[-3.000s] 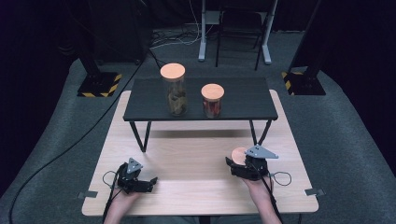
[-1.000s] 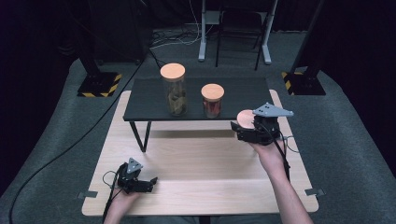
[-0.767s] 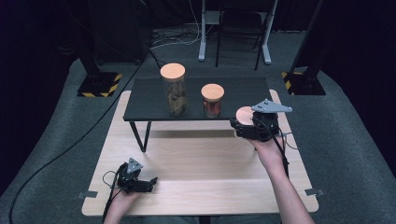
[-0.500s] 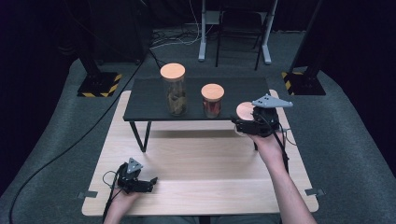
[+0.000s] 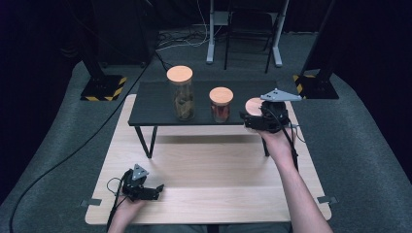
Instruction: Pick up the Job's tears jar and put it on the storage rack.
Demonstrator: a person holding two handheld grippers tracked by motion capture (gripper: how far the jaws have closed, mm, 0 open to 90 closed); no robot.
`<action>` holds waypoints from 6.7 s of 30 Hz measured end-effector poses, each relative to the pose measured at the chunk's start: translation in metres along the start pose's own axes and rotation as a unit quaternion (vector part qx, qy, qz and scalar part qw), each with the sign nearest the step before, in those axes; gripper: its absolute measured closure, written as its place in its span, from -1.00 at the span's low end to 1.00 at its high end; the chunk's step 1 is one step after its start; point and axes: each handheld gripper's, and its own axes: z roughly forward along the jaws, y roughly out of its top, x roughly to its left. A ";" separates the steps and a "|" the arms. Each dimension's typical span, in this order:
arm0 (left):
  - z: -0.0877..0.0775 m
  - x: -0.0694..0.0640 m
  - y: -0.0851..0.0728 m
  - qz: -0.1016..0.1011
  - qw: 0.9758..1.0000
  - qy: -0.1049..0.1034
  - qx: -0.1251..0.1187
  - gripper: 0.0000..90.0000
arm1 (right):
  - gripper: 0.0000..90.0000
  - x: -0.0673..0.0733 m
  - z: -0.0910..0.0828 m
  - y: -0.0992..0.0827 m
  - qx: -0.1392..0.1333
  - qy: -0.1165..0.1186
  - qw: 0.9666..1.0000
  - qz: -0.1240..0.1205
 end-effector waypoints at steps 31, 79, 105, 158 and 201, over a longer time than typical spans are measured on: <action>0.000 0.000 0.000 0.001 1.000 -0.001 0.000 -0.96 | -0.45 -0.021 0.030 0.014 -0.001 -0.055 0.998 0.030; 0.001 0.000 0.000 -0.001 1.000 0.000 -0.001 -0.96 | -0.82 -0.019 -0.039 -0.021 -0.021 -0.020 0.999 0.038; 0.000 0.000 -0.001 -0.004 1.000 0.002 -0.001 -0.96 | -0.83 -0.002 -0.067 -0.074 -0.026 0.007 0.999 0.036; -0.001 -0.001 -0.001 -0.004 1.000 0.003 -0.001 -0.96 | -0.82 0.051 -0.018 -0.183 0.023 0.041 0.999 -0.015; -0.001 0.000 -0.001 -0.004 1.000 0.003 -0.001 -0.96 | -0.81 0.088 0.043 -0.232 0.141 0.099 0.985 -0.028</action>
